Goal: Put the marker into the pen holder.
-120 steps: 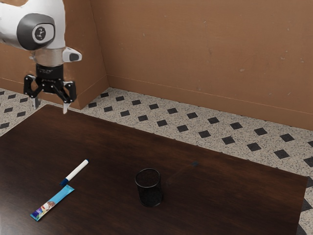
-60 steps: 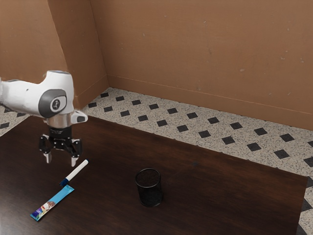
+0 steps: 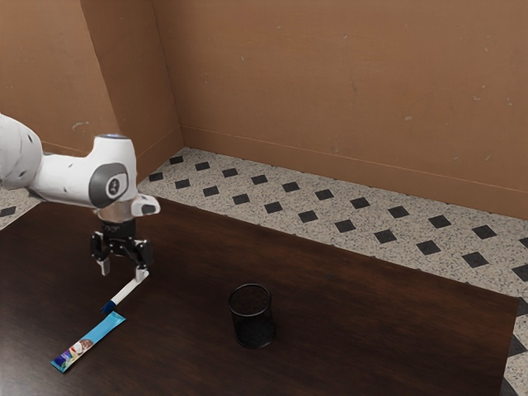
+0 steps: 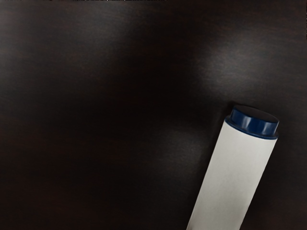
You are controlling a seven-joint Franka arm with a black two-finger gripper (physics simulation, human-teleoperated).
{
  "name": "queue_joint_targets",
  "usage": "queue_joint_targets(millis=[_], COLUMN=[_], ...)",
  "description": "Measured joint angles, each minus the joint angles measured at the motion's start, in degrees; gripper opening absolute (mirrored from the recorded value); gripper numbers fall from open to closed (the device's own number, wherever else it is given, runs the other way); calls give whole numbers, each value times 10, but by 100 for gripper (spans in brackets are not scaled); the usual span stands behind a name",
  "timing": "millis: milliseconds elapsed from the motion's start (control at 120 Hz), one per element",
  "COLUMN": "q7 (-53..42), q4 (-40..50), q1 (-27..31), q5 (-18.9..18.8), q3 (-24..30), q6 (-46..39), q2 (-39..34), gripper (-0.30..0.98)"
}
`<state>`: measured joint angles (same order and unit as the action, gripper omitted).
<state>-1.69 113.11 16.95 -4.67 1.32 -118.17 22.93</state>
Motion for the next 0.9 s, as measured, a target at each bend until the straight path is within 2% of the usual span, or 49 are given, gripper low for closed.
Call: queue_joint_targets(millis=[167, 425, 675, 775, 900], q7=[-31, -65, -86, -92, -97], q4=[-31, -35, -33, -33, -32], q1=[-2, -11, -17, -17, -17], q5=[5, 9, 8, 7, 5], q3=[1, 3, 3, 3, 3], q6=[16, 24, 25, 26, 26], q2=[29, 31, 25, 25, 25], gripper=[69, 68, 16, 5, -3])
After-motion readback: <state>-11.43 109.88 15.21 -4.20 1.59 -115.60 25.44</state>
